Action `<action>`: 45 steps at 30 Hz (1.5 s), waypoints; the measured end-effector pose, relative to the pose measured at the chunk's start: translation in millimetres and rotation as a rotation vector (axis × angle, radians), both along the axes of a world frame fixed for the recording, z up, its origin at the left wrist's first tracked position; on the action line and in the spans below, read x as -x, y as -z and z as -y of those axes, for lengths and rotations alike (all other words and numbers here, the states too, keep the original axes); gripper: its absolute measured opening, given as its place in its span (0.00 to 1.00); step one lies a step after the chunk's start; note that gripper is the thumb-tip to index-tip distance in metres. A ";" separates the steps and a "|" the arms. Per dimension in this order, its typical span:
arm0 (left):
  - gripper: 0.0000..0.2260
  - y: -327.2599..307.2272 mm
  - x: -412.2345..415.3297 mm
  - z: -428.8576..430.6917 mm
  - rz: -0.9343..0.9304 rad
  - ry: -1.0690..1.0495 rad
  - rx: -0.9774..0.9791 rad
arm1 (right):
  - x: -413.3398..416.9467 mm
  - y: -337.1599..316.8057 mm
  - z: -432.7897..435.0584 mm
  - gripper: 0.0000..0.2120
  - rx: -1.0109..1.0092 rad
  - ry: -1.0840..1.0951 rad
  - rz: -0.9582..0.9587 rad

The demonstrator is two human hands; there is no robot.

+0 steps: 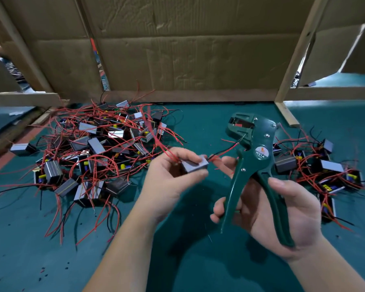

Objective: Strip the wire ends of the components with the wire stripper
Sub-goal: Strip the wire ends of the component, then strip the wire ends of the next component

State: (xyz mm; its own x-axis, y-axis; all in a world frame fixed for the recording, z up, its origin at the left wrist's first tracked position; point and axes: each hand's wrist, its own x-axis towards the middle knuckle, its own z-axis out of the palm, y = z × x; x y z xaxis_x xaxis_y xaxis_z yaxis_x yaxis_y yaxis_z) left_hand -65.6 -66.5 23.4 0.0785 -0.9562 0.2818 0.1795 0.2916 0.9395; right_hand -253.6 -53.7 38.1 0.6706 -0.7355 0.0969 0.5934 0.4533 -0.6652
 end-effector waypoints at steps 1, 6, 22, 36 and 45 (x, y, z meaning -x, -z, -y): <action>0.14 0.2 2.2 -1.6 0.103 0.036 0.023 | -0.1 0.1 0.6 0.35 0.003 0.012 -0.013; 0.30 -1.5 8.9 -8.9 0.198 0.371 0.024 | 1.4 -0.1 5.8 0.39 -0.036 0.094 -0.071; 0.04 -5.2 9.3 -6.0 0.142 0.117 -0.210 | -4.6 5.0 1.3 0.32 -0.035 -0.200 -0.079; 0.08 -6.1 1.2 1.1 -0.212 -0.083 -0.273 | -0.2 3.9 4.1 0.38 -0.070 -0.081 -0.150; 0.06 -5.1 -2.9 2.5 -0.116 -0.251 -0.186 | -2.7 2.4 0.5 0.39 -0.146 -0.216 -0.264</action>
State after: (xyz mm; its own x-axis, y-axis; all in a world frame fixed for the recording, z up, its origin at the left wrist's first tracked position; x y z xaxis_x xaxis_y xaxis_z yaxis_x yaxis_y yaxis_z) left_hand -62.6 -69.0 28.5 0.3394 -0.9373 0.0792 0.2328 0.1653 0.9584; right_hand -250.8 -54.1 35.7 0.7997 -0.5677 -0.1955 0.2905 0.6508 -0.7015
